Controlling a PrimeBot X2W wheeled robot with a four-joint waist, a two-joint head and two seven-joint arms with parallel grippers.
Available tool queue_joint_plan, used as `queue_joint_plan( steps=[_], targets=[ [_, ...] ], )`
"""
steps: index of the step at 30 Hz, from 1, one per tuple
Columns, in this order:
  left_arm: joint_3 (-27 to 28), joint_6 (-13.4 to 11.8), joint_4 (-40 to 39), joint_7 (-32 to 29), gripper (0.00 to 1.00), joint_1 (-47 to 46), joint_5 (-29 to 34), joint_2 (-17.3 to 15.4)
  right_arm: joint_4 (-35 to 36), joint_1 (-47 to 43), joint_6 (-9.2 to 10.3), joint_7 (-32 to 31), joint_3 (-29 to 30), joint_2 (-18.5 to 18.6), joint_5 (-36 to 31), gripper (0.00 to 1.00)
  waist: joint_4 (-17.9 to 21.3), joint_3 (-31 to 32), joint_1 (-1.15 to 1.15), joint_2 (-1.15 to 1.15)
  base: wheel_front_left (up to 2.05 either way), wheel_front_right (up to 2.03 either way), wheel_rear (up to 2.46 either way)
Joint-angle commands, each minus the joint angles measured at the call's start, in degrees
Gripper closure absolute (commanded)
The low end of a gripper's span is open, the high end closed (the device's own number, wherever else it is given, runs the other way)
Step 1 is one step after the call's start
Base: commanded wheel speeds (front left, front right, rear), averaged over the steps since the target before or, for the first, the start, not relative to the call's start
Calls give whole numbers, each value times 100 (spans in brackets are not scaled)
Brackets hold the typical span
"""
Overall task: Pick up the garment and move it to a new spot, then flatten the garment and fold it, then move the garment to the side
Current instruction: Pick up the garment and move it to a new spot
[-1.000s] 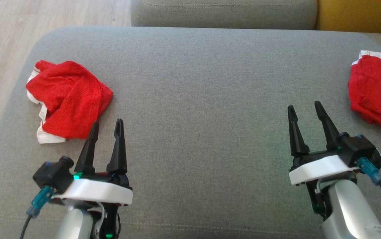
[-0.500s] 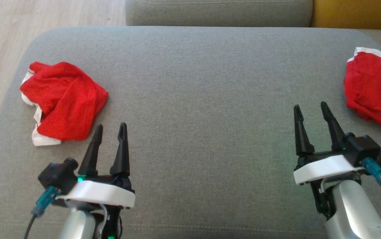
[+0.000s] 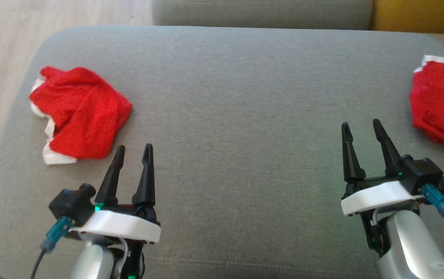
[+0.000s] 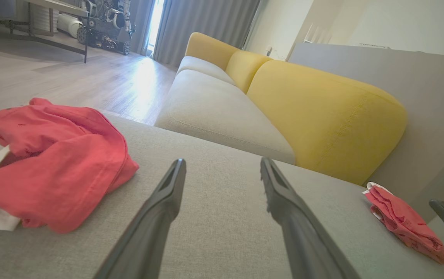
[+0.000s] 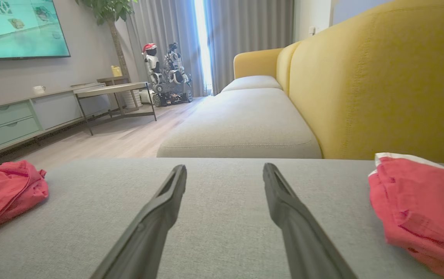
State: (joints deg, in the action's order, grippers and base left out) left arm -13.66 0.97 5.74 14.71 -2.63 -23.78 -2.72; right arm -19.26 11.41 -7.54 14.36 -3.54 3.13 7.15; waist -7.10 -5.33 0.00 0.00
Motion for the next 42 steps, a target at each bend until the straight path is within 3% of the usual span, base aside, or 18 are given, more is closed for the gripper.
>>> queue_joint_plan(
  steps=[1, 15, 20, 28, 35, 42],
  targets=[
    [239, -30, -213, 29, 0, -284, 14, -16, 188, 169, 5, 63, -157, -25, 23, 0, -123, -29, 0, 0, 0, 0, 0],
    [568, -181, -415, 29, 0, -88, -94, -16, 200, 80, 5, -70, -633, -25, 106, 0, -1769, 124, 0, 0, 0, 0, 0],
    [648, -190, -455, 29, 0, 50, -47, -16, 158, 26, 5, -83, -757, -25, 182, 0, -2185, 210, 0, 0, 0, 0, 0],
    [792, -281, -633, 29, 0, 163, -133, -16, 40, 120, 5, -94, -1041, -25, 311, 0, -2283, 152, 0, 0, 0, 0, 0],
    [787, -307, -643, 29, 0, 91, -106, -16, -4, 104, 5, -63, -919, -25, 271, 0, -2259, 102, 0, 0, 0, 0, 0],
    [960, -138, -527, 29, 0, -222, 190, -16, 216, 178, 5, -171, -665, -25, 1, 0, -1886, -289, 0, 0, 0, 0, 0]
  ],
)
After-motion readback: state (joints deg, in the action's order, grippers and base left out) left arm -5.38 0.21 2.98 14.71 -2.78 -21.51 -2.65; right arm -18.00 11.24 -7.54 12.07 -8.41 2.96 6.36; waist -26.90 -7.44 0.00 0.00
